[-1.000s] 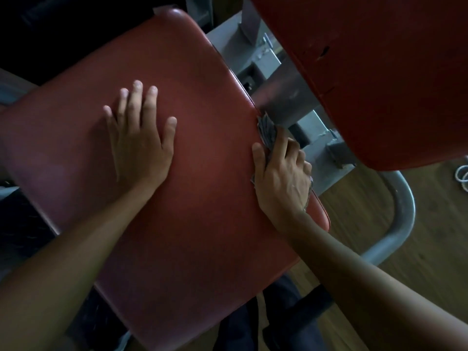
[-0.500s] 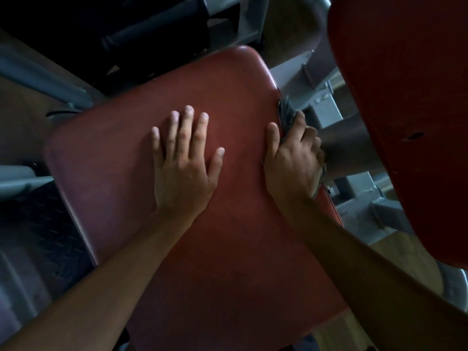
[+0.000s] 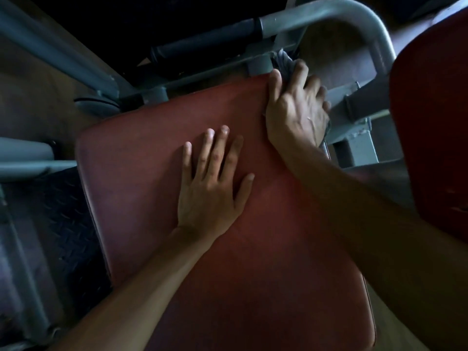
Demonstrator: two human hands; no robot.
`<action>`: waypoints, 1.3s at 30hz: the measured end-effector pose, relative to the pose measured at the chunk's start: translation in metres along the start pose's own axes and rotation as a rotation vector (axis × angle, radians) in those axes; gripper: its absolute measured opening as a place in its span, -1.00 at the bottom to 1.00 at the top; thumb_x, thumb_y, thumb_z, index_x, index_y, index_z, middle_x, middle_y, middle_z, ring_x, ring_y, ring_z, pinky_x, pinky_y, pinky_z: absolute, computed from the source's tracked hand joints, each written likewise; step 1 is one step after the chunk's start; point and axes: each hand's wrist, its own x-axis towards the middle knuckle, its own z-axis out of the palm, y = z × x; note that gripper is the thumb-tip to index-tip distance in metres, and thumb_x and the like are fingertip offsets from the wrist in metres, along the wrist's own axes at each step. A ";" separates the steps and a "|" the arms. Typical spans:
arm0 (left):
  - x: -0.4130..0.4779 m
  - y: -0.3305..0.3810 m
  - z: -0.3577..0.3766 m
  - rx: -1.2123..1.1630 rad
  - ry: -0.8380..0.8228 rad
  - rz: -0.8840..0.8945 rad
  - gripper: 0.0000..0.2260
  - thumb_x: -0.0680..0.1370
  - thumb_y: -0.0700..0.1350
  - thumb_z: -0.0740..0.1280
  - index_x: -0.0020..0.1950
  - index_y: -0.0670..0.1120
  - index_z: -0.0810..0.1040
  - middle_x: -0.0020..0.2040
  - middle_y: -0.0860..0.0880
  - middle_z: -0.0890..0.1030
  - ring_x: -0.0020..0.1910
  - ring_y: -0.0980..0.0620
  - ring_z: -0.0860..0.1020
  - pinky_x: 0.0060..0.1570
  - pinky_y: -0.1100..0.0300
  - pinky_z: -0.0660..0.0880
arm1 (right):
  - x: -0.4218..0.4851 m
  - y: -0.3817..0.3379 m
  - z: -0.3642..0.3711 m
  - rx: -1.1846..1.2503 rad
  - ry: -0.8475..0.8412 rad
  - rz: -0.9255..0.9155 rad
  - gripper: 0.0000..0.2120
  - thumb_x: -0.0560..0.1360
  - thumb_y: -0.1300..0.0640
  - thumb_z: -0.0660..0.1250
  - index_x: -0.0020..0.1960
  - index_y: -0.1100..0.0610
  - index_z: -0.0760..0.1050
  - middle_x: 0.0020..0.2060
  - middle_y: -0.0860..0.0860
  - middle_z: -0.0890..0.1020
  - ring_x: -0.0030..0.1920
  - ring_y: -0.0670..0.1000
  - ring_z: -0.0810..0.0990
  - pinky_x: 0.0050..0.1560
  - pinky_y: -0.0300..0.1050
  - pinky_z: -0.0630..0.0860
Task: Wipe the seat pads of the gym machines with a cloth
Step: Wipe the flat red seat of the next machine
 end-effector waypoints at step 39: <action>0.170 0.046 0.016 -0.019 -0.011 0.188 -0.57 0.61 0.13 0.03 0.21 -0.10 0.54 0.08 -0.09 0.63 0.11 -0.11 0.55 0.18 -0.01 0.37 | -0.062 0.056 -0.020 0.170 -0.099 0.024 -0.48 0.67 -0.11 -0.02 0.59 -0.02 0.05 0.52 -0.02 0.28 0.50 0.01 0.26 0.42 0.06 0.24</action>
